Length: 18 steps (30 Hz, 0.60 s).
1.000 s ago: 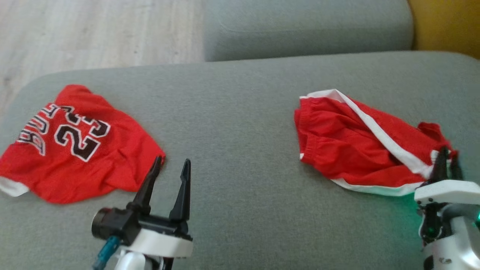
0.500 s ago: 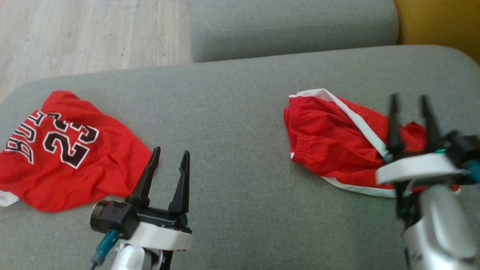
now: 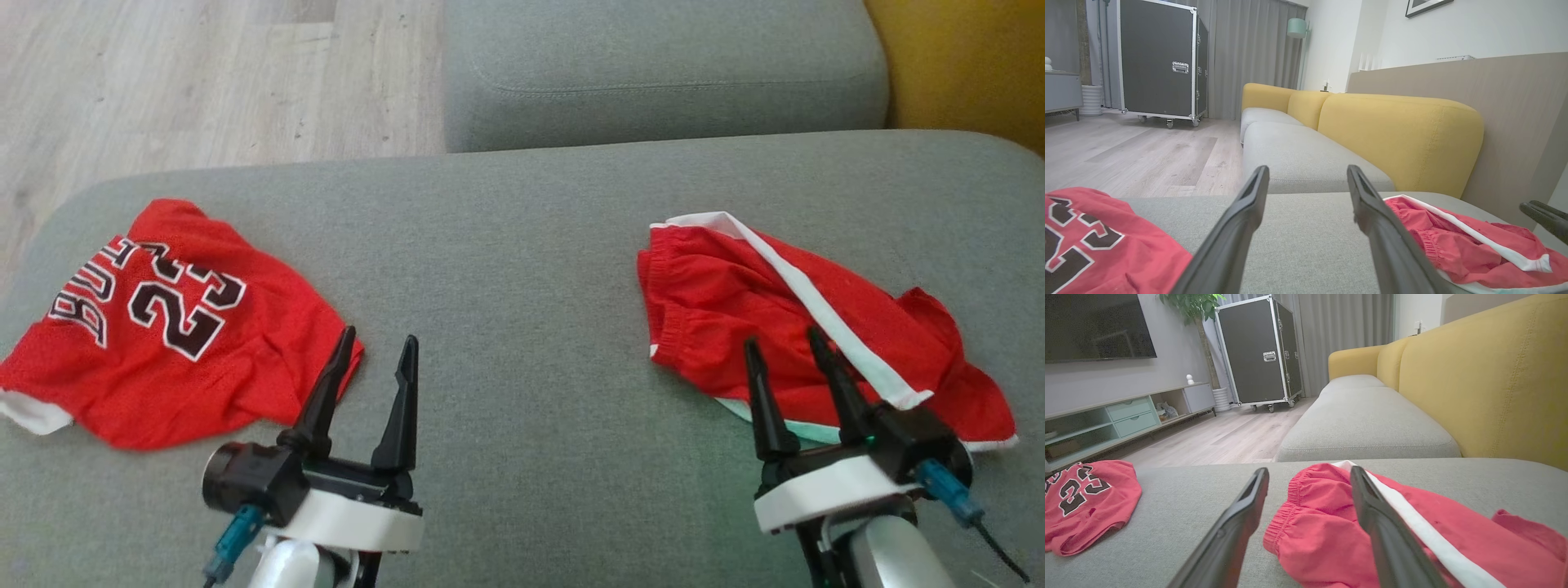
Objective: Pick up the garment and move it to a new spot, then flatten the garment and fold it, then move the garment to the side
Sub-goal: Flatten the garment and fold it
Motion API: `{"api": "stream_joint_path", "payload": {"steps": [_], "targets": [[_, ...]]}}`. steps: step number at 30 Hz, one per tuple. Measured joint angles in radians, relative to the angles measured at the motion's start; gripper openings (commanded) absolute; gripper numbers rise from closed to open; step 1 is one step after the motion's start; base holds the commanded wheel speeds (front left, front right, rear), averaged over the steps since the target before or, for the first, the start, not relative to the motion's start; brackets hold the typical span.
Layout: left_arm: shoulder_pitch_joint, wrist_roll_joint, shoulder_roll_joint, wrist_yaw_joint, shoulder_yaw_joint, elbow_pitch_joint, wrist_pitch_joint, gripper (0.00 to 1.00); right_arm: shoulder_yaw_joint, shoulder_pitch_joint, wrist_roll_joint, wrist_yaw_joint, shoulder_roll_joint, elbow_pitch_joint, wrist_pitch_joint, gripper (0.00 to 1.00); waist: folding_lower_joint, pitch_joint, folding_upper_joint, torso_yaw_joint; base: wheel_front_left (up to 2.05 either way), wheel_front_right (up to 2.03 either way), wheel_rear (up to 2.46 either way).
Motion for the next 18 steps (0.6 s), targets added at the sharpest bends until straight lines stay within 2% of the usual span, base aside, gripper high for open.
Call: {"api": "stream_joint_path", "payload": {"steps": [4, 9, 18], "targets": [[0.0, 0.0, 0.0, 0.0, -0.003, 0.003, 0.0, 1.0, 0.008, -0.007, -0.027, 0.0, 0.0, 0.031, 0.001, 1.0, 0.0, 0.008, 0.0, 0.014, 0.0, 0.0, 0.0], [-0.001, -0.018, 0.0, 0.0, -0.018, 0.013, 0.0, 1.0, 0.016, -0.042, -0.07, 0.0, 0.0, 0.148, 0.097, 1.0, 0.0001, 0.025, 0.0, 0.04, 0.0, 0.0, 0.0], [-0.034, -0.051, 0.0, 0.0, -0.035, 0.015, 0.0, 1.0, -0.035, -0.224, -0.077, 0.0, 0.0, 0.345, 0.267, 1.0, 0.0002, 0.078, 0.0, 0.091, 0.0, 0.0, 0.0]]}}
